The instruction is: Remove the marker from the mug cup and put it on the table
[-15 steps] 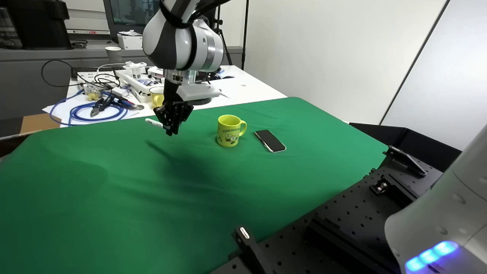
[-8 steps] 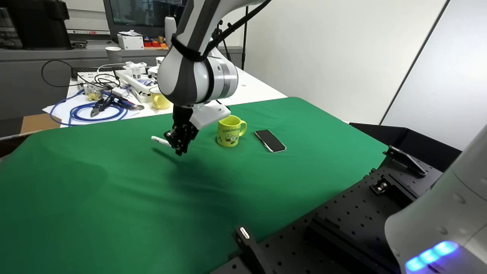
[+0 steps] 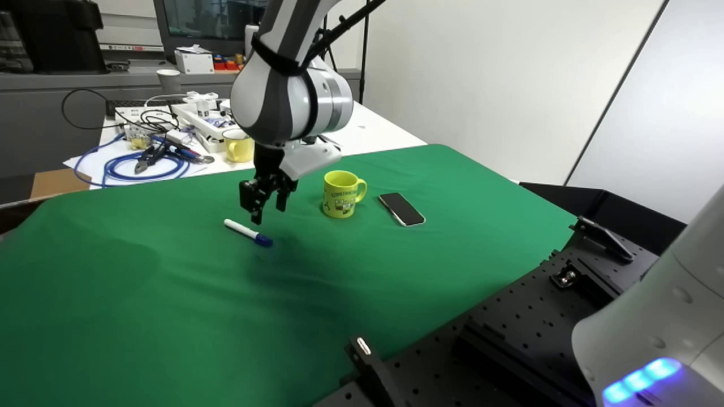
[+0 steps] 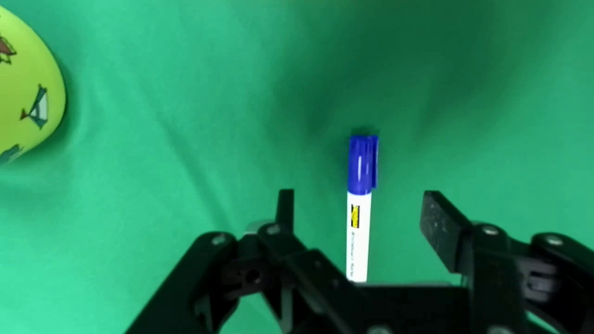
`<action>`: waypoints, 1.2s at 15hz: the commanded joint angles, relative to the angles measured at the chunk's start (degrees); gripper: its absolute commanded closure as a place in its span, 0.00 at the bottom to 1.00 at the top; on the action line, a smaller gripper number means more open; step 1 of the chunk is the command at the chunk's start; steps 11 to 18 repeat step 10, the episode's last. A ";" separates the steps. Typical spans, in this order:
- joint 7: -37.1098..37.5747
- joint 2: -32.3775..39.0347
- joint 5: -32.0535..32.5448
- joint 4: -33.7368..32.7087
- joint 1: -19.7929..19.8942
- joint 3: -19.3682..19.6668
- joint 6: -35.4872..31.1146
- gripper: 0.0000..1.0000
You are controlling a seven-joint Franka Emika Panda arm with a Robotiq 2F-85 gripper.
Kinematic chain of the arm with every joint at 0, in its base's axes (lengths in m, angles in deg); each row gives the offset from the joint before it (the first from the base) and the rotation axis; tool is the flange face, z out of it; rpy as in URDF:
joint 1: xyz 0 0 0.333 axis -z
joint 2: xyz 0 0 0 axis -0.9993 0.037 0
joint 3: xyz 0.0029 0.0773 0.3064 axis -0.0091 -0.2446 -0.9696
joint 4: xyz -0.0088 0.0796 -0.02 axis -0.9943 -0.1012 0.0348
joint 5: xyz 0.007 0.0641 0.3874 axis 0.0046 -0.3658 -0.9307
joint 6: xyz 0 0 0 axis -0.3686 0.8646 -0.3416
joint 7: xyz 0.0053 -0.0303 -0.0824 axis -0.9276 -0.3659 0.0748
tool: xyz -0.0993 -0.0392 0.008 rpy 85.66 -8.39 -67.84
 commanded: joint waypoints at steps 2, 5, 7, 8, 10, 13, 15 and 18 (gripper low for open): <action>0.74 -2.75 0.98 -0.20 2.02 -1.56 3.65 0.14; 0.34 -5.79 0.50 -0.01 3.48 -2.38 6.96 0.00; 0.31 -5.82 0.47 0.18 3.58 -2.53 7.00 0.00; 0.31 -5.78 0.46 0.34 3.57 -2.60 7.00 0.00; 0.31 -5.77 0.46 0.58 3.57 -2.64 6.99 0.00; 0.31 -5.77 0.46 0.58 3.57 -2.64 6.99 0.00; 0.31 -5.77 0.46 0.58 3.57 -2.64 6.99 0.00; 0.31 -5.77 0.46 0.58 3.57 -2.64 6.99 0.00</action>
